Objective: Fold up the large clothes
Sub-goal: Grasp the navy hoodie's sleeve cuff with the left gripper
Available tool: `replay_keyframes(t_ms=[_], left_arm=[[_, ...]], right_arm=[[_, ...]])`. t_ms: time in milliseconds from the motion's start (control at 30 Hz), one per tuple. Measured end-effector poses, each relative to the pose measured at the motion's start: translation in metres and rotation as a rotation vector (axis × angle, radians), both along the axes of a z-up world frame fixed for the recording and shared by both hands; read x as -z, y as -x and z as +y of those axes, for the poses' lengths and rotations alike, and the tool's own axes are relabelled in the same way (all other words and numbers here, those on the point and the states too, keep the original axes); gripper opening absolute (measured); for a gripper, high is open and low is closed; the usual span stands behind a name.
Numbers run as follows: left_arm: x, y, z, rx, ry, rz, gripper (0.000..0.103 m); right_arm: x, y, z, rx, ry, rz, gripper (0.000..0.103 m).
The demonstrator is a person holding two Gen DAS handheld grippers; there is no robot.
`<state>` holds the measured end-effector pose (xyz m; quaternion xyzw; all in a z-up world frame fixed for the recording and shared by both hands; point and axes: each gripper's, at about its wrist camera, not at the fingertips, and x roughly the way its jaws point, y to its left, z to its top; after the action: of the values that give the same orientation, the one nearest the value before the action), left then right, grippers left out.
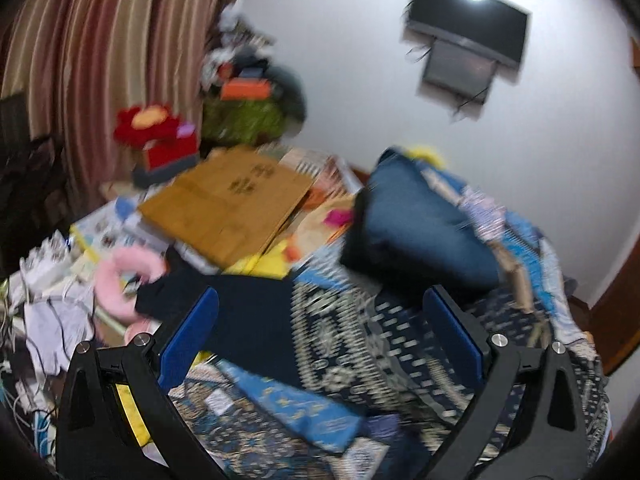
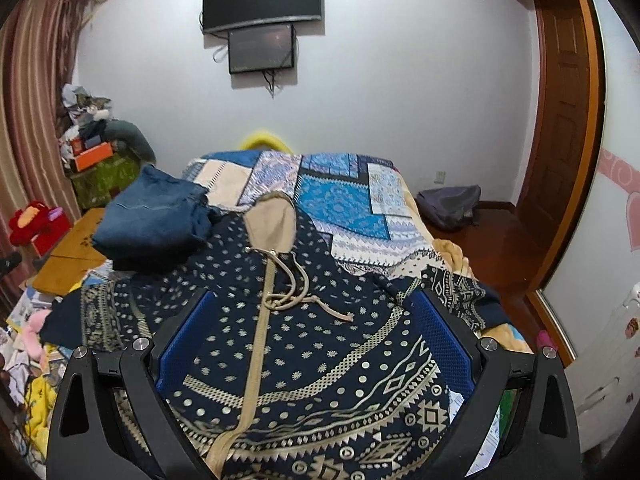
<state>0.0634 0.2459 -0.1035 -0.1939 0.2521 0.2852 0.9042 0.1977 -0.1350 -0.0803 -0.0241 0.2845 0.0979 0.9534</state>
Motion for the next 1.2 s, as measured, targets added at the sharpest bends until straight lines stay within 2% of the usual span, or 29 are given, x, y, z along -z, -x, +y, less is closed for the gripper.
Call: replay_keyframes(t_ms=[167, 267, 333, 400, 433, 600, 700, 800, 867, 967, 1033, 1100, 1133, 1167, 1200], left_arm=[[0.049, -0.012, 0.046, -0.037, 0.137, 0.104, 0.103], [0.081, -0.016, 0.072, -0.026, 0.268, 0.13, 0.103], [0.099, -0.014, 0.086, -0.034, 0.363, 0.125, 0.103], [0.12, -0.009, 0.104, -0.088, 0.463, 0.127, 0.103], [0.125, -0.008, 0.108, -0.106, 0.489, 0.129, 0.102], [0.172, 0.007, 0.143, -0.193, 0.756, 0.065, 0.094], [0.185, 0.011, 0.156, -0.221, 0.822, 0.011, 0.088], [0.193, 0.01, 0.166, -0.241, 0.851, -0.022, 0.086], [0.197, 0.008, 0.173, -0.244, 0.866, -0.037, 0.076], [0.2, 0.0, 0.179, -0.267, 0.826, 0.016, 0.062], [0.198, -0.005, 0.178, -0.262, 0.755, 0.074, 0.055], [0.184, -0.015, 0.171, -0.256, 0.633, 0.141, 0.037], [0.18, -0.018, 0.169, -0.254, 0.595, 0.166, 0.022], [0.172, -0.023, 0.165, -0.252, 0.522, 0.204, 0.011], [0.162, -0.028, 0.16, -0.245, 0.46, 0.225, 0.009]], right_arm=[[0.011, -0.017, 0.005, 0.008, 0.0, 0.039, 0.098], [0.018, -0.026, 0.01, 0.007, 0.012, 0.065, 0.098], [0.022, -0.033, 0.013, 0.011, 0.024, 0.081, 0.098], [0.026, -0.038, 0.015, 0.012, 0.026, 0.091, 0.098], [0.028, -0.04, 0.016, 0.012, 0.025, 0.099, 0.098], [0.035, -0.047, 0.022, 0.008, 0.022, 0.124, 0.098], [0.038, -0.049, 0.025, 0.004, 0.03, 0.132, 0.098], [0.039, -0.05, 0.028, 0.0, 0.037, 0.138, 0.098], [0.039, -0.051, 0.029, -0.002, 0.04, 0.139, 0.098], [0.038, -0.051, 0.03, -0.002, 0.043, 0.134, 0.098], [0.038, -0.051, 0.029, 0.001, 0.041, 0.135, 0.098], [0.038, -0.051, 0.028, 0.002, 0.038, 0.136, 0.098], [0.038, -0.051, 0.028, 0.003, 0.039, 0.135, 0.098], [0.039, -0.051, 0.028, 0.0, 0.041, 0.134, 0.098], [0.039, -0.051, 0.029, -0.002, 0.044, 0.135, 0.098]])
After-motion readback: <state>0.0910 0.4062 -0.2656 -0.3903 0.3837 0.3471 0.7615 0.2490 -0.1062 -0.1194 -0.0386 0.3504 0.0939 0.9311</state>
